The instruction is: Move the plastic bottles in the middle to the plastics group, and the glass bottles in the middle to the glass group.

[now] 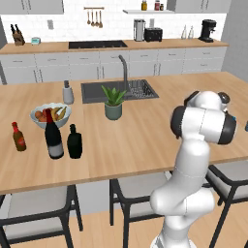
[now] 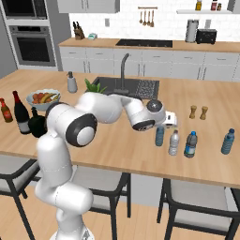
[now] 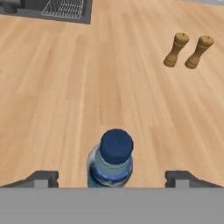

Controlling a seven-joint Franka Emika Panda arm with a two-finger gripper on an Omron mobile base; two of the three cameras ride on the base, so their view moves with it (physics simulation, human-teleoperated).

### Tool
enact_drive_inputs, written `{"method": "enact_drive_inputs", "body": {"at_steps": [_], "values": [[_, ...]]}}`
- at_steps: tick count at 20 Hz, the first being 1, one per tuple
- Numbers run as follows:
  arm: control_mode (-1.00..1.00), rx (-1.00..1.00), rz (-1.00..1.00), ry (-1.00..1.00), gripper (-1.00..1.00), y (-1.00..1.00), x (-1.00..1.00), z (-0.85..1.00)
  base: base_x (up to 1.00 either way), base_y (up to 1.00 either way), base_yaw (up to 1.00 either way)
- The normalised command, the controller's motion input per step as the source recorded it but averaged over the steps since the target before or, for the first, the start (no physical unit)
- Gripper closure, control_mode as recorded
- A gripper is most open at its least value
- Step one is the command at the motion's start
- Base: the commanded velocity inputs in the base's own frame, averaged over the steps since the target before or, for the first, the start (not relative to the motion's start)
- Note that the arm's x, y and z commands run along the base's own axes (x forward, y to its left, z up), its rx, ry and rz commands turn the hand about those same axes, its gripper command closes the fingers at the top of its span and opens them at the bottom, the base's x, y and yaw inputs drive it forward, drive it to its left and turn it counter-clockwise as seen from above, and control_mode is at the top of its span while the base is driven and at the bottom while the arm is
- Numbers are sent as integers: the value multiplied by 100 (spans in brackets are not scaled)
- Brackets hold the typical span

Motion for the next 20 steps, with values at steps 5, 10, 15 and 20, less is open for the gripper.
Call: {"method": "enact_drive_inputs", "body": {"at_steps": [5, 10, 15, 20], "values": [[-100, 0, 0, 0, -100, 1, -5, 71, 0, 0, 0], [-100, 0, 0, 0, -100, 21, -47, 65, 0, 0, 0], [-100, 0, 6, 0, -100, 24, -59, 0, 0, 0, 0], [-100, 0, 2, -1, -100, 61, -49, 20, 0, 0, 0]]}}
